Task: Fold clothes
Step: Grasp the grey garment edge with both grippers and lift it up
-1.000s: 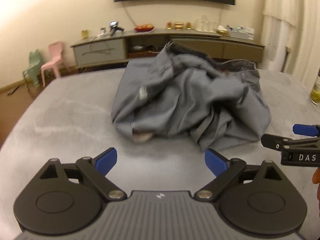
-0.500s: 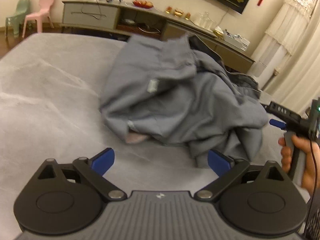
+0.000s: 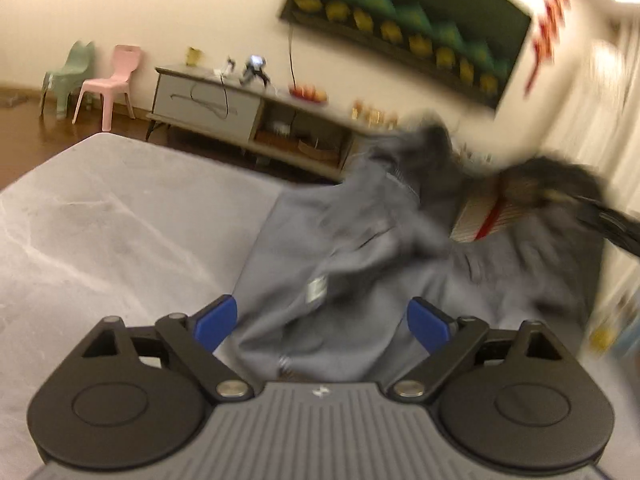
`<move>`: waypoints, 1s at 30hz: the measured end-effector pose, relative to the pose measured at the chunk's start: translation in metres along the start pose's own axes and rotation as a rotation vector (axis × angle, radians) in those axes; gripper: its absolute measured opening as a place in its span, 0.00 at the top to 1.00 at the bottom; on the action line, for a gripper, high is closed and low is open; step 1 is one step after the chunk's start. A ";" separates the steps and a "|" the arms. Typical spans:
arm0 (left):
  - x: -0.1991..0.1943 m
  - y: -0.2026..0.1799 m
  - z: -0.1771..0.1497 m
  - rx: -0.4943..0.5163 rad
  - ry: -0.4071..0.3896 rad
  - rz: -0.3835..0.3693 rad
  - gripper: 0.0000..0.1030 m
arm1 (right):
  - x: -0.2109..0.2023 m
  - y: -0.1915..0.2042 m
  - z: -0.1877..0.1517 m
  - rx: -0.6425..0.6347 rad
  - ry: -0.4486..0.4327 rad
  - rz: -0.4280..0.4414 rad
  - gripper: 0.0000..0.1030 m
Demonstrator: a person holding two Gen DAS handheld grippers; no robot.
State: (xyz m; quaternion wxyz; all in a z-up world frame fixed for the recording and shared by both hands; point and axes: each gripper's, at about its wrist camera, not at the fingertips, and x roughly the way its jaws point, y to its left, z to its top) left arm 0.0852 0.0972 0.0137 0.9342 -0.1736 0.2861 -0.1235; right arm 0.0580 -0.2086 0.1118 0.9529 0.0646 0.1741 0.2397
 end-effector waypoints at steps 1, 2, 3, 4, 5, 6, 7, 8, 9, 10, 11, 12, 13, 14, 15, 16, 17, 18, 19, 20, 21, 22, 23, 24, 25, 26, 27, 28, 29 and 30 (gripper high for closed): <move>-0.006 0.004 0.004 -0.036 -0.016 -0.039 0.04 | -0.025 0.035 -0.001 -0.059 -0.015 0.088 0.86; -0.010 0.008 0.006 -0.070 -0.022 -0.081 0.01 | -0.033 0.055 -0.012 -0.081 0.008 0.105 0.86; -0.013 0.010 0.007 -0.102 -0.015 -0.127 0.00 | -0.040 0.073 -0.025 -0.098 0.035 0.113 0.86; -0.013 0.012 0.006 -0.133 -0.002 -0.175 0.00 | -0.036 0.086 -0.043 -0.109 0.084 0.107 0.86; -0.013 0.012 0.003 -0.166 0.024 -0.227 0.00 | -0.026 0.095 -0.059 -0.125 0.139 0.094 0.86; -0.011 0.011 0.000 -0.191 0.053 -0.270 0.00 | -0.015 0.102 -0.074 -0.144 0.192 0.072 0.86; -0.010 0.010 -0.002 -0.203 0.080 -0.297 0.00 | -0.004 0.108 -0.089 -0.164 0.245 0.049 0.86; -0.008 0.010 -0.004 -0.211 0.097 -0.320 0.00 | 0.003 0.115 -0.096 -0.187 0.261 0.044 0.85; -0.007 0.010 -0.006 -0.215 0.102 -0.337 0.00 | 0.009 0.122 -0.103 -0.210 0.271 0.040 0.85; -0.005 0.010 -0.008 -0.218 0.107 -0.354 0.00 | 0.012 0.126 -0.105 -0.224 0.274 0.037 0.85; -0.004 0.010 -0.010 -0.221 0.112 -0.371 0.00 | 0.016 0.129 -0.107 -0.236 0.276 0.034 0.85; -0.002 0.010 -0.011 -0.225 0.117 -0.389 0.00 | 0.019 0.132 -0.111 -0.249 0.285 0.033 0.85; 0.000 0.010 -0.013 -0.221 0.124 -0.396 0.00 | 0.021 0.135 -0.114 -0.261 0.294 0.032 0.85; 0.005 0.009 -0.014 -0.208 0.132 -0.390 0.00 | 0.024 0.136 -0.118 -0.279 0.305 0.024 0.85; 0.009 0.008 -0.015 -0.196 0.140 -0.384 0.00 | 0.027 0.134 -0.118 -0.277 0.312 0.025 0.85; 0.013 0.007 -0.017 -0.184 0.141 -0.366 0.00 | 0.026 0.134 -0.117 -0.258 0.308 0.065 0.85; 0.018 0.006 -0.019 -0.173 0.127 -0.333 0.00 | 0.024 0.134 -0.114 -0.236 0.302 0.110 0.85; 0.022 0.005 -0.022 -0.159 0.108 -0.307 0.24 | 0.022 0.135 -0.112 -0.215 0.296 0.154 0.85; 0.025 0.003 -0.021 -0.131 0.102 -0.293 0.58 | 0.021 0.135 -0.110 -0.193 0.291 0.198 0.85; 0.028 0.002 -0.017 -0.097 0.107 -0.289 0.95 | 0.021 0.135 -0.110 -0.189 0.289 0.232 0.85; 0.022 0.005 -0.008 -0.092 0.077 -0.291 0.97 | 0.021 0.135 -0.111 -0.187 0.287 0.264 0.83; 0.007 0.013 0.002 -0.112 -0.015 -0.294 0.97 | 0.021 0.135 -0.112 -0.186 0.285 0.296 0.80; -0.014 0.025 0.015 -0.133 -0.126 -0.275 0.97 | 0.018 0.127 -0.109 -0.155 0.274 0.309 0.71; -0.036 0.042 0.030 -0.152 -0.229 -0.233 0.97 | 0.016 0.119 -0.106 -0.122 0.263 0.319 0.55; -0.054 0.060 0.042 -0.181 -0.306 -0.185 0.97 | 0.014 0.111 -0.102 -0.088 0.251 0.330 0.48; -0.065 0.083 0.049 -0.223 -0.331 -0.134 0.97 | 0.006 0.094 -0.094 -0.021 0.203 0.332 0.34; -0.066 0.103 0.052 -0.258 -0.313 -0.097 0.97 | 0.000 0.077 -0.087 0.045 0.161 0.323 0.23; -0.059 0.117 0.052 -0.287 -0.266 -0.071 0.97 | -0.006 0.060 -0.080 0.111 0.120 0.314 0.18; -0.050 0.127 0.050 -0.318 -0.212 -0.046 0.97 | -0.004 0.045 -0.079 0.161 0.111 0.258 0.13; -0.042 0.134 0.046 -0.334 -0.162 -0.034 0.96 | -0.001 0.030 -0.079 0.209 0.106 0.198 0.13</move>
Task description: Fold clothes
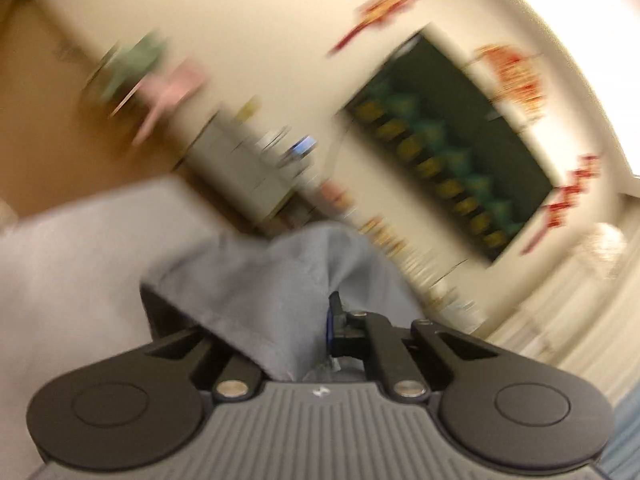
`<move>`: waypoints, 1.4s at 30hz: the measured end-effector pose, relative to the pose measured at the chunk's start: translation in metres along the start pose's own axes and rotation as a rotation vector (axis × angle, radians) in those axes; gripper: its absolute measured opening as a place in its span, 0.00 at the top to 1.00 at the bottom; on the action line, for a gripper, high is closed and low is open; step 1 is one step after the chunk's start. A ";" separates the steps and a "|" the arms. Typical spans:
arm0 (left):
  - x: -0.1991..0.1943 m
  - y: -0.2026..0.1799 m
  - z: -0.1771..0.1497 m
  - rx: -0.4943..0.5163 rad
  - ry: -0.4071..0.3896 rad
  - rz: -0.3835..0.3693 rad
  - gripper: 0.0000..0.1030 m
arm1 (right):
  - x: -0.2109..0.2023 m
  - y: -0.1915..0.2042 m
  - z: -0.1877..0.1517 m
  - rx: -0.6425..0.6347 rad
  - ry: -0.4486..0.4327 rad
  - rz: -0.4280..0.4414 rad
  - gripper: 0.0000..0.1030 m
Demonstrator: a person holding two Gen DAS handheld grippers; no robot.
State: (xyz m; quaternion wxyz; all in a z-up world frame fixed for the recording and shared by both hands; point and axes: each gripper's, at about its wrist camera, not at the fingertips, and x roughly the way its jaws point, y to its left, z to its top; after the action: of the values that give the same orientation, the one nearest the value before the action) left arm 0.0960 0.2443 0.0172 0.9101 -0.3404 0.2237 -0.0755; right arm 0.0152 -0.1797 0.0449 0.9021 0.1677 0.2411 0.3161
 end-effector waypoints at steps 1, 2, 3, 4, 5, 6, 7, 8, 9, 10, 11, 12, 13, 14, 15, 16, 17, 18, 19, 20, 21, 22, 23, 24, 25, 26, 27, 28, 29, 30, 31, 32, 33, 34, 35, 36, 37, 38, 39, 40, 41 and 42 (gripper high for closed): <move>0.006 0.002 -0.003 0.009 0.037 0.008 0.96 | 0.008 -0.011 -0.003 0.012 0.020 -0.076 0.13; 0.009 0.003 -0.006 0.025 0.064 0.021 0.96 | 0.017 -0.021 -0.006 0.020 0.044 -0.154 0.12; 0.013 0.003 -0.007 0.036 0.087 0.026 0.96 | 0.026 -0.031 -0.009 0.028 0.068 -0.233 0.12; 0.015 0.002 -0.008 0.039 0.104 0.023 0.96 | 0.035 -0.041 -0.013 0.036 0.093 -0.311 0.12; 0.016 0.001 -0.008 0.040 0.113 0.018 0.96 | 0.043 -0.047 -0.016 0.049 0.108 -0.335 0.11; 0.016 0.001 -0.006 0.039 0.109 0.011 0.96 | 0.051 -0.052 -0.018 0.063 0.121 -0.354 0.09; 0.015 0.003 -0.004 0.034 0.097 0.010 0.96 | 0.059 -0.057 -0.021 0.076 0.135 -0.372 0.08; 0.014 0.004 0.000 0.025 0.080 0.014 0.96 | 0.063 -0.060 -0.023 0.084 0.145 -0.389 0.06; 0.011 0.007 0.001 0.015 0.061 0.015 0.96 | 0.072 -0.062 -0.026 0.079 0.156 -0.413 0.04; 0.006 0.014 0.000 0.002 0.039 0.014 0.96 | 0.076 -0.069 -0.031 0.067 0.172 -0.437 0.04; -0.001 0.019 -0.001 -0.012 0.015 0.013 0.96 | 0.084 -0.065 -0.034 0.051 0.187 -0.457 0.04; -0.009 0.022 0.000 -0.029 -0.013 0.014 0.96 | 0.089 -0.062 -0.040 0.026 0.204 -0.464 0.04; -0.017 0.026 0.002 -0.046 -0.041 0.020 0.96 | 0.094 -0.059 -0.045 -0.001 0.222 -0.468 0.06; -0.024 0.030 0.004 -0.060 -0.067 0.026 0.96 | 0.103 -0.056 -0.043 -0.036 0.232 -0.470 0.13; -0.027 0.034 0.008 -0.073 -0.084 0.036 0.96 | 0.108 -0.052 -0.043 -0.065 0.237 -0.474 0.31; -0.029 0.037 0.012 -0.084 -0.093 0.051 0.96 | 0.112 -0.049 -0.044 -0.094 0.242 -0.479 0.42; -0.030 0.040 0.015 -0.094 -0.100 0.069 0.96 | 0.117 -0.045 -0.045 -0.122 0.246 -0.483 0.55; -0.030 0.042 0.017 -0.100 -0.103 0.089 0.96 | 0.121 -0.042 -0.046 -0.151 0.251 -0.488 0.66; -0.032 0.044 0.019 -0.105 -0.110 0.109 0.96 | 0.121 -0.037 -0.045 -0.161 0.250 -0.485 0.73; -0.034 0.046 0.022 -0.110 -0.122 0.126 0.96 | 0.121 -0.035 -0.044 -0.185 0.249 -0.502 0.93; -0.038 0.048 0.025 -0.114 -0.140 0.140 0.96 | 0.118 -0.033 -0.038 -0.218 0.228 -0.540 0.99; -0.045 0.050 0.029 -0.118 -0.166 0.150 0.96 | 0.114 -0.030 -0.032 -0.251 0.204 -0.579 1.00; -0.053 0.052 0.033 -0.124 -0.197 0.153 0.96 | 0.104 -0.026 -0.021 -0.287 0.143 -0.640 1.00; -0.061 0.055 0.038 -0.131 -0.227 0.150 0.96 | 0.093 -0.022 -0.009 -0.324 0.077 -0.702 1.00; -0.070 0.057 0.042 -0.132 -0.248 0.150 0.96 | 0.072 -0.019 0.010 -0.350 -0.025 -0.775 1.00; -0.075 0.060 0.045 -0.131 -0.254 0.158 0.96 | 0.043 -0.012 0.030 -0.359 -0.134 -0.843 1.00; -0.076 0.061 0.048 -0.126 -0.241 0.178 0.96 | 0.012 -0.008 0.048 -0.357 -0.231 -0.904 1.00; -0.074 0.063 0.050 -0.125 -0.213 0.207 0.96 | -0.018 -0.005 0.066 -0.353 -0.328 -0.964 1.00; -0.069 0.068 0.051 -0.132 -0.169 0.245 0.96 | -0.036 -0.014 0.072 -0.332 -0.339 -1.008 1.00; -0.064 0.074 0.050 -0.149 -0.133 0.278 0.96 | -0.052 -0.025 0.077 -0.309 -0.340 -1.049 1.00; -0.059 0.080 0.048 -0.172 -0.106 0.303 0.96 | -0.063 -0.044 0.072 -0.239 -0.287 -1.058 1.00; -0.057 0.083 0.047 -0.186 -0.088 0.318 0.96 | -0.059 -0.065 0.066 -0.134 -0.215 -1.002 0.98; -0.057 0.084 0.047 -0.191 -0.083 0.320 0.96 | -0.054 -0.086 0.059 -0.027 -0.142 -0.937 0.98; -0.058 0.083 0.046 -0.191 -0.081 0.319 0.96 | -0.049 -0.107 0.053 0.079 -0.070 -0.869 0.98; -0.060 0.078 0.046 -0.180 -0.083 0.313 0.96 | -0.037 -0.116 0.048 0.144 -0.043 -0.772 0.81; -0.063 0.072 0.046 -0.164 -0.086 0.304 0.96 | -0.022 -0.115 0.040 0.176 -0.012 -0.670 0.36; -0.064 0.067 0.045 -0.148 -0.087 0.298 0.96 | -0.003 -0.109 0.035 0.158 0.024 -0.635 0.19; -0.065 0.062 0.042 -0.134 -0.084 0.293 0.96 | 0.017 -0.104 0.029 0.134 0.061 -0.609 0.03; -0.064 0.058 0.038 -0.124 -0.077 0.284 0.96 | 0.037 -0.098 0.024 0.110 0.098 -0.582 0.03; -0.062 0.054 0.035 -0.112 -0.067 0.277 0.96 | 0.056 -0.092 0.018 0.086 0.135 -0.555 0.03; -0.058 0.050 0.033 -0.090 -0.055 0.272 0.96 | 0.076 -0.087 0.013 0.062 0.172 -0.528 0.05; -0.055 0.044 0.031 -0.058 -0.044 0.267 0.96 | 0.091 -0.084 0.007 0.048 0.194 -0.525 0.19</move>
State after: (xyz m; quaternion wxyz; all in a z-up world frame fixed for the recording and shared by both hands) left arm 0.0611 0.3117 0.0284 0.9066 -0.3352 0.2493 0.0603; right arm 0.1219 -0.1838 -0.0170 0.9216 0.0896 0.3689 0.0803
